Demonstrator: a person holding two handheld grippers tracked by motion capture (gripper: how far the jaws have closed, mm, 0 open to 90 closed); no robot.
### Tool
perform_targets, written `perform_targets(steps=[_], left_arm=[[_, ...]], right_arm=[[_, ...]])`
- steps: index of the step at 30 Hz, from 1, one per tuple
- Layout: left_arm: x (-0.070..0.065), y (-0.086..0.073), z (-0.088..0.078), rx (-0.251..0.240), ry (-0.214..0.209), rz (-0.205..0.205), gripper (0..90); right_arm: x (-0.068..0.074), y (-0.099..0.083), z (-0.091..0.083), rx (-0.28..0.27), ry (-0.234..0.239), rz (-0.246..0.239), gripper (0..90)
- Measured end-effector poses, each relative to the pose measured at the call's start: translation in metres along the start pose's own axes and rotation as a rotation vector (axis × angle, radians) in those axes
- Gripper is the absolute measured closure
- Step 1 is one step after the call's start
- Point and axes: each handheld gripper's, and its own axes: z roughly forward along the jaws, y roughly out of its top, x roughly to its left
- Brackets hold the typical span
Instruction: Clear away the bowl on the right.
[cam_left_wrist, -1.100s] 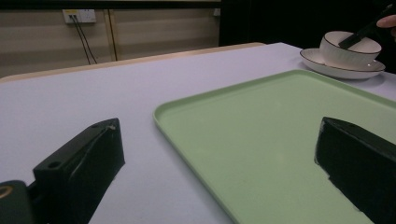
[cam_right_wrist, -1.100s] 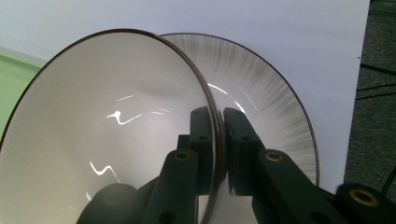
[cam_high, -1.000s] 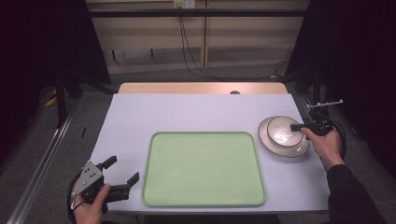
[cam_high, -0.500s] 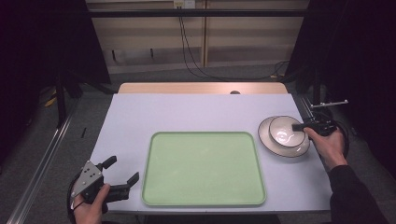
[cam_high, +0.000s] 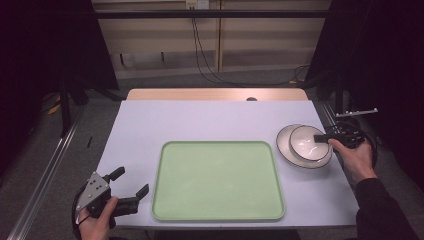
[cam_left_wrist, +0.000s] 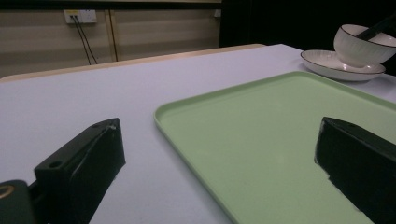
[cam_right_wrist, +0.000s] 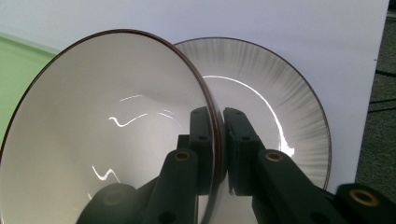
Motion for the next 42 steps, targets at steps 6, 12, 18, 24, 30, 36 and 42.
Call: perform_targets(steps=[6, 12, 18, 24, 30, 36, 42], left_arm=[[-0.001, 0.0, 0.001, 0.005, 0.001, -0.001, 1.5], [0.0, 0.0, 0.001, 0.005, -0.001, -0.001, 1.5], [0.0, 0.0, 0.001, 0.005, 0.003, 0.0, 1.5], [0.0, 0.0, 0.0, 0.004, 0.002, 0.003, 1.5], [0.0, 0.0, 0.001, 0.003, -0.003, -0.002, 1.5], [0.0, 0.0, 0.001, 0.007, 0.003, -0.001, 1.5], [0.0, 0.0, 0.001, 0.005, -0.002, -0.003, 1.5]], right_arm=[[0.009, -0.003, -0.004, 0.006, 0.014, -0.056, 82.8], [0.022, -0.003, -0.009, -0.002, 0.057, -0.079, 82.8], [0.037, -0.002, -0.004, 0.023, 0.099, -0.111, 82.7], [0.053, 0.004, 0.001, 0.031, 0.117, -0.154, 82.7], [0.062, 0.01, 0.004, 0.028, 0.137, -0.158, 82.7], [0.066, 0.016, 0.005, 0.02, 0.153, -0.168, 82.7], [0.075, 0.024, 0.01, 0.017, 0.178, -0.17, 82.6]])
